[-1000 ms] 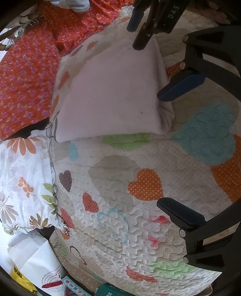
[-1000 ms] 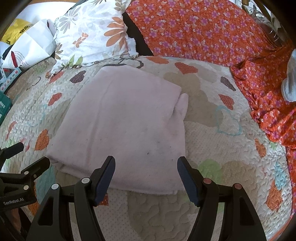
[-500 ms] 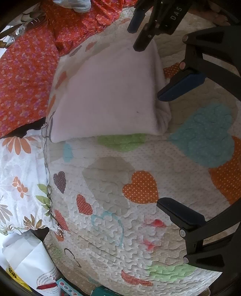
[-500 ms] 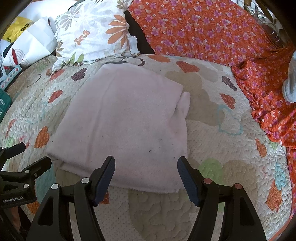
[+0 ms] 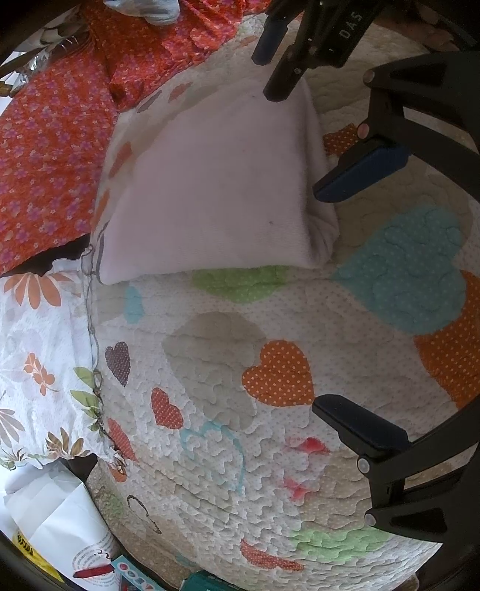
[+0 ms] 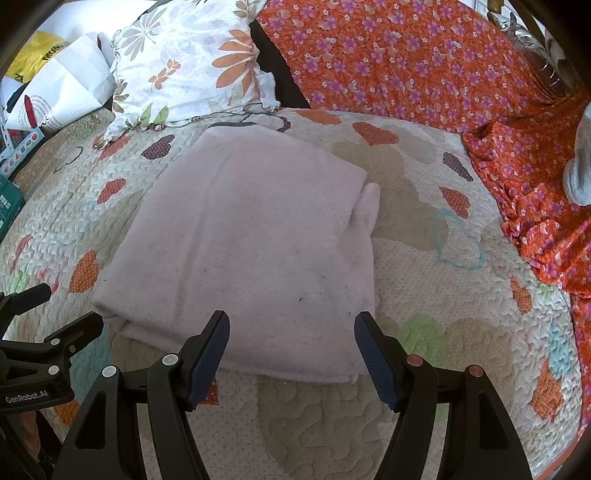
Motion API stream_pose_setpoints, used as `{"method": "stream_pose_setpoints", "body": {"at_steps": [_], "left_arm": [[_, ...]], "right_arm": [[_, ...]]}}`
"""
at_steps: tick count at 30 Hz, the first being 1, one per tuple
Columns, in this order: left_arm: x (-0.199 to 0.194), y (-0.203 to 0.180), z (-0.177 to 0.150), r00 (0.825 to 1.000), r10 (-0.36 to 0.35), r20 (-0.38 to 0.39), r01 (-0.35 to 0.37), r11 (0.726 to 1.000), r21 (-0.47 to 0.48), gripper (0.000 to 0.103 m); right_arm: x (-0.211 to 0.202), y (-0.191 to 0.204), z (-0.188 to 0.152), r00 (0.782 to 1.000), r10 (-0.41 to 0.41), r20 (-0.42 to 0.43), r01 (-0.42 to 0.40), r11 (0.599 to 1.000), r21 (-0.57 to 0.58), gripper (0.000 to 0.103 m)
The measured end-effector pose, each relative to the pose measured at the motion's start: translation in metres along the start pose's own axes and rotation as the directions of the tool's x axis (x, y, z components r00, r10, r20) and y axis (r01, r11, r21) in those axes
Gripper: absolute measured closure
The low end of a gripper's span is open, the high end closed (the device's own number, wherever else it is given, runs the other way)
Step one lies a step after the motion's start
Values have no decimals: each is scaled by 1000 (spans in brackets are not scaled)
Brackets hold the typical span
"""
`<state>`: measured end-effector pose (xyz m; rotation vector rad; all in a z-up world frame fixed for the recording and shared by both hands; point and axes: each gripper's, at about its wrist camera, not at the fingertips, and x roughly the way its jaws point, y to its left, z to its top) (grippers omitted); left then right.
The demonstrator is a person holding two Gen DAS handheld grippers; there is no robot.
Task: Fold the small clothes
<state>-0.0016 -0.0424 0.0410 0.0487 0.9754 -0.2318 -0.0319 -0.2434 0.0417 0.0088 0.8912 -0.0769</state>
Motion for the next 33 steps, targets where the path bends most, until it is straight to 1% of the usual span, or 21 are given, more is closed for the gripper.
{"method": "stream_pose_setpoints", "body": {"at_steps": [6,16,22,24,26,29,31,33], "left_arm": [[3,1,-1,999,-31,-19,31,999,-15,0],[5,1,-1,999,-25,-27,25,1000,-13,0],[17,-1,-10,997,-25,-79,26,1000,13,0],[25,0,-16,993,-26,-111,28,1000,14,0],[31,1,-20,991,-25,-130,27,1000,13,0],[30,-4,-26,994,-1,-107,7,998,58,0],[28,-3,-30,996,-6,-94,11,998,60,0],[27,-1,-32,996,-13,-87,18,998,59,0]], "right_arm": [[-1,1,-1,1000,0,1,0,1000,0,28],[-3,3,0,1000,-7,4,7,1000,0,27],[1,-4,-1,1000,-22,-8,23,1000,12,27],[6,-6,0,1000,-29,-11,29,999,14,27],[17,-9,-1,999,-25,-36,26,999,22,27],[41,-12,-7,991,13,-133,-7,999,43,26],[39,-12,-10,992,19,-127,-15,999,32,25],[37,-12,-14,988,37,-147,-34,999,26,21]]}}
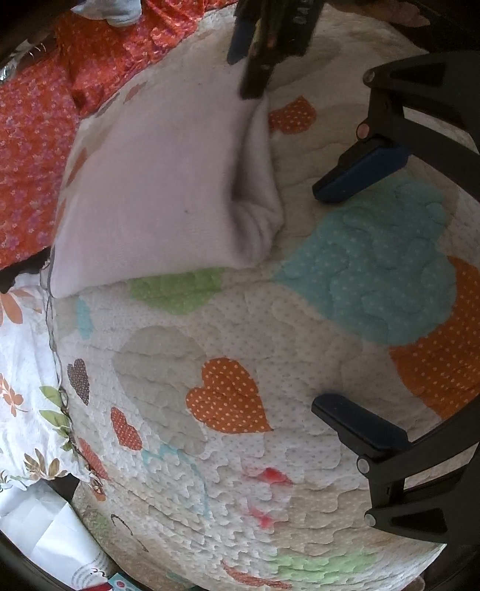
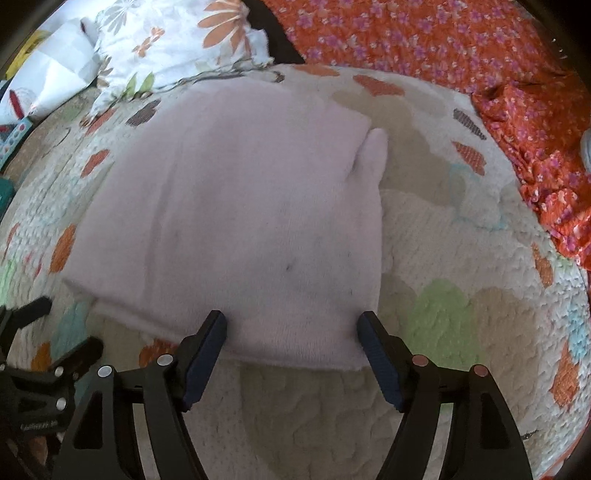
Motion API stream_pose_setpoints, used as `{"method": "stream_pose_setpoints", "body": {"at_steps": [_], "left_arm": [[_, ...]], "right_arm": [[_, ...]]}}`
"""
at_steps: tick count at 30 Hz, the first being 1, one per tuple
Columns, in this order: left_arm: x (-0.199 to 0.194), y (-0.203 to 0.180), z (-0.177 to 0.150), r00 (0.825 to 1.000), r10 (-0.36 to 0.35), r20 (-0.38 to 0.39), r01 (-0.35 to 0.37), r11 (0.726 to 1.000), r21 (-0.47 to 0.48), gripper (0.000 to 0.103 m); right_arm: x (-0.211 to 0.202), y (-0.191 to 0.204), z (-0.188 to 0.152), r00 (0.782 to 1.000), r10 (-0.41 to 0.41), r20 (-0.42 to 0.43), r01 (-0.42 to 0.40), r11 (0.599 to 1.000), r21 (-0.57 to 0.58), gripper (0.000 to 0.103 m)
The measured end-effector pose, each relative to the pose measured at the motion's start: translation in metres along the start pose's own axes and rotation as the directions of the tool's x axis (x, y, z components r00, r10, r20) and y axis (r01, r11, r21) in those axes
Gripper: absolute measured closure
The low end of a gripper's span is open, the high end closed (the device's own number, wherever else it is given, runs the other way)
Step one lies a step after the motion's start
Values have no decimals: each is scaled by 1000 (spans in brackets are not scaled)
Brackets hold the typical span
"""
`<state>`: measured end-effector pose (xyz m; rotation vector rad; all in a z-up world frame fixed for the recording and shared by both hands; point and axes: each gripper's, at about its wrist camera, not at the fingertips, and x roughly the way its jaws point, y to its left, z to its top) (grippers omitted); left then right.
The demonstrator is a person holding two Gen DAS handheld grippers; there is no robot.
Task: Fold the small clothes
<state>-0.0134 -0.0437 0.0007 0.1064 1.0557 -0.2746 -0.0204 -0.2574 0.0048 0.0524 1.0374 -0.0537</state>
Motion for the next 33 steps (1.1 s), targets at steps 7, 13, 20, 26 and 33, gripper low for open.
{"method": "stream_pose_setpoints", "body": {"at_steps": [7,13,20,26,33], "left_arm": [[-7,-1,3,998,-47,-31,48,998,28,8],[-55,9,30,980,-131,152,136,990,-26,15],[-23,-6,92,990,-45,137,46,999,-6,15],[23,-22,89,999,-43,11,43,999,27,16],[29,-13,86,994,-104,-21,103,994,-32,16]], "right_arm": [[-11,-5,-10,999,-16,-31,15,1000,-23,17],[-49,-27,8,985,-75,154,68,996,49,17],[-33,-47,68,972,-65,225,43,994,104,58],[27,-55,114,988,47,144,-60,994,87,58],[69,-96,132,997,43,72,-55,980,190,21]]}}
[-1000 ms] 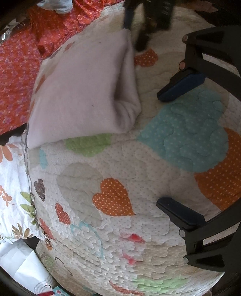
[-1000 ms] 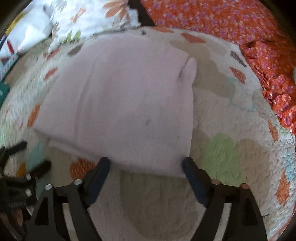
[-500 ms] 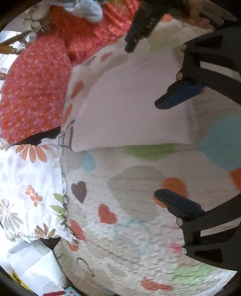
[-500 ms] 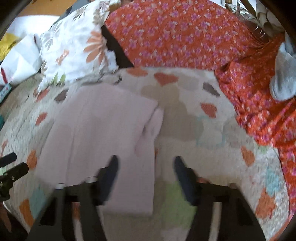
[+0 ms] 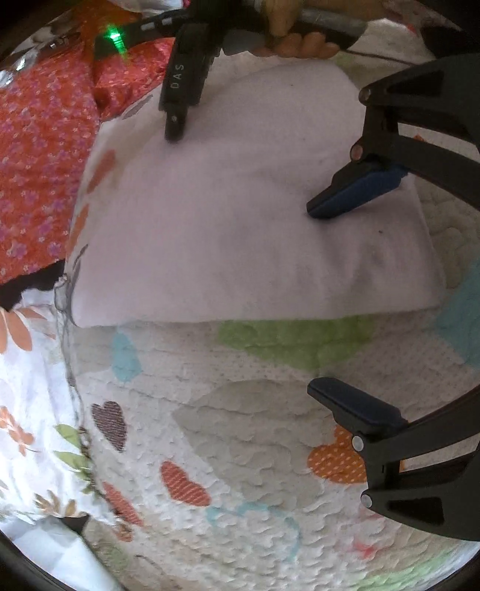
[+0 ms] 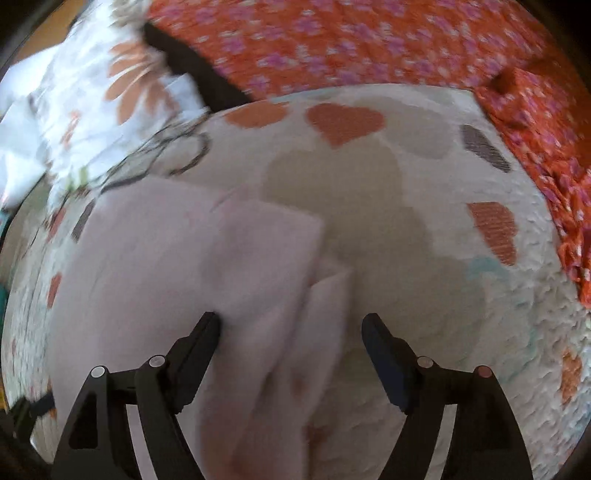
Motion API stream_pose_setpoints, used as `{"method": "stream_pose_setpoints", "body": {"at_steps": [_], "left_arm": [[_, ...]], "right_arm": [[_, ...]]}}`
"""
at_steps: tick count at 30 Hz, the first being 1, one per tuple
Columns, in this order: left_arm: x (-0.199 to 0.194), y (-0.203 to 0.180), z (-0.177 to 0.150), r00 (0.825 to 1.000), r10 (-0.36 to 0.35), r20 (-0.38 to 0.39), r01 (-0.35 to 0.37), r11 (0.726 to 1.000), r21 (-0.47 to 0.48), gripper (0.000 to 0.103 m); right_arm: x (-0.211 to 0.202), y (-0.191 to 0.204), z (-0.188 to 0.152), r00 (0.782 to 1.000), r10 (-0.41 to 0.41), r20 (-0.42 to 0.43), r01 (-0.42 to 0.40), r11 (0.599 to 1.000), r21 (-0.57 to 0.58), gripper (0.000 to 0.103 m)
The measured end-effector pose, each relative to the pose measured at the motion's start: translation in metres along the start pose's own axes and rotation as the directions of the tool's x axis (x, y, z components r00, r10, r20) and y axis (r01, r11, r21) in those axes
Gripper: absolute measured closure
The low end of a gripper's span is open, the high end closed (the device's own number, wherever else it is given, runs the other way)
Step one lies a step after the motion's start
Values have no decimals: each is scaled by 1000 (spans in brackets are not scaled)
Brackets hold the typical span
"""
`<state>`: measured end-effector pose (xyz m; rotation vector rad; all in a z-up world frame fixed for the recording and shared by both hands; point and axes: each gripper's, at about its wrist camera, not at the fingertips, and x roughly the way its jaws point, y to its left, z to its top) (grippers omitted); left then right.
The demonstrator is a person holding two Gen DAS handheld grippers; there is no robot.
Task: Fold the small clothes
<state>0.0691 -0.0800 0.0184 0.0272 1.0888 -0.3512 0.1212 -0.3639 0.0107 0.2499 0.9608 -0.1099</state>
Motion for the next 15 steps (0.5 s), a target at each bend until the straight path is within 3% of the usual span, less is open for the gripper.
{"method": "stream_pose_setpoints", "body": {"at_steps": [3,4,8,15], "left_arm": [[-2,2,-4,1000,-9,-11,9,1000,-10,16],[-4,1,-6,1000,-8,-16,8,1000,-2,16],[-7,-4,-16,999,-11,-48,13,999,38,16],[-15,1,-44,996,-34,-84,38,998,45,16]], "right_arm": [[-10,-12,6,979,-199,53,198,980,27,27],[-16,-17,6,973,-223,60,220,974,51,28],[-35,-16,5,983,-163,88,154,983,102,28],[-58,55,-34,993,-48,109,56,996,-69,28]]}}
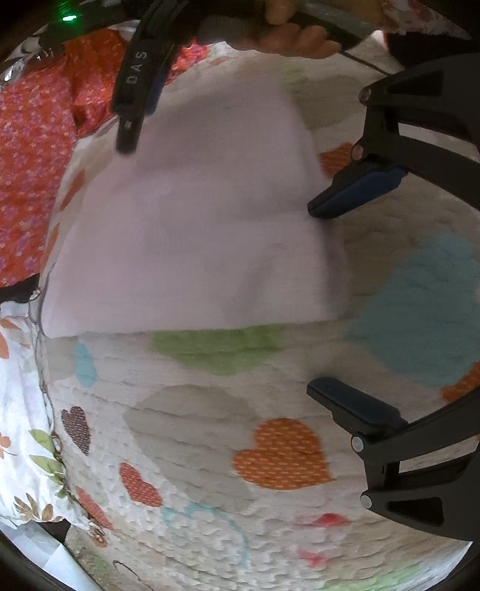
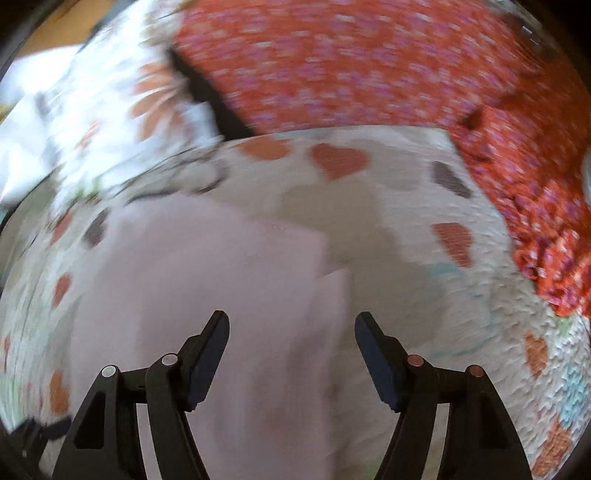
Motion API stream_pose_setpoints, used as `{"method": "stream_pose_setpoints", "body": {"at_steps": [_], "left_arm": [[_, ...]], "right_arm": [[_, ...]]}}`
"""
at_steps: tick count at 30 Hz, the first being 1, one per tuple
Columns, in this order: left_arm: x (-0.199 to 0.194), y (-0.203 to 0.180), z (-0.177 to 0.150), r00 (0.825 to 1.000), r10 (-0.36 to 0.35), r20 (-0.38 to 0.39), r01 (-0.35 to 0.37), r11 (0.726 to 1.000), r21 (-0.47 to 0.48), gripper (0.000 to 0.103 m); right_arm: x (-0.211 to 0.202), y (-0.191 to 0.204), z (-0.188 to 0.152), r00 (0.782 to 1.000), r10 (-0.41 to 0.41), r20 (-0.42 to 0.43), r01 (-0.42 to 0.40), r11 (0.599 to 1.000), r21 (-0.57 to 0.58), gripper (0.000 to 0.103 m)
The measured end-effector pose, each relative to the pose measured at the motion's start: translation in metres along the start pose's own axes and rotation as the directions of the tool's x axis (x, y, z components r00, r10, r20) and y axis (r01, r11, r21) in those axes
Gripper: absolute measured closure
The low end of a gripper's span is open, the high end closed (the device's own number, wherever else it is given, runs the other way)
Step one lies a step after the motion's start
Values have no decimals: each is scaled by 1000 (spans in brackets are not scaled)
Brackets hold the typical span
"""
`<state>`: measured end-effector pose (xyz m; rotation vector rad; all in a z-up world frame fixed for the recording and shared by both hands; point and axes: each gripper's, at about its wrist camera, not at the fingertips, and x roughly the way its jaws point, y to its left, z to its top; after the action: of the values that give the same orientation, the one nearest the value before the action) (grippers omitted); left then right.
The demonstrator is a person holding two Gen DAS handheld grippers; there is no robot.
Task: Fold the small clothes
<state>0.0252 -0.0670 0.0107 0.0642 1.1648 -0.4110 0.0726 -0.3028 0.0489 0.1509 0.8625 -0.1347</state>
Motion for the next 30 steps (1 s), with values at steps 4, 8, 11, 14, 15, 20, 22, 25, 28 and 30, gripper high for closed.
{"method": "stream_pose_setpoints", "body": {"at_steps": [4,8,11,14,15,20,22,25,28,30], "left_arm": [[-10,-7,-25,998,61,32,-64,994,88,16],[-33,15,-36,997,-7,75,4,999,35,16],[-47,42,-33,992,22,122,-15,998,-60,16],[-58,61,-29,985,66,161,-45,990,-131,16],[-64,65,-27,979,87,186,-59,987,-151,16],[-88,53,-27,932,195,307,-154,976,-152,16],[-102,40,-30,883,258,392,-222,966,-136,15],[-130,19,-38,758,328,563,-305,942,-138,5],[-161,-5,-49,640,320,698,-308,940,-148,0],[-175,-11,-50,608,276,745,-250,956,-151,0]], "right_arm": [[-8,45,-19,998,65,-17,-67,994,-91,28],[-19,79,-39,991,133,-24,-135,977,-165,28],[-23,99,-56,989,149,-10,-147,962,-230,28],[-17,118,-79,995,99,-29,-103,950,-293,28],[-15,123,-89,998,55,-17,-58,948,-314,28],[-26,115,-111,998,36,-56,-52,949,-311,28],[-33,100,-111,992,67,-105,-94,956,-276,28],[-56,81,-108,993,74,-94,-94,970,-223,27],[-86,57,-99,994,97,-54,-104,983,-153,27],[-103,41,-91,994,106,-25,-108,988,-110,24]]}}
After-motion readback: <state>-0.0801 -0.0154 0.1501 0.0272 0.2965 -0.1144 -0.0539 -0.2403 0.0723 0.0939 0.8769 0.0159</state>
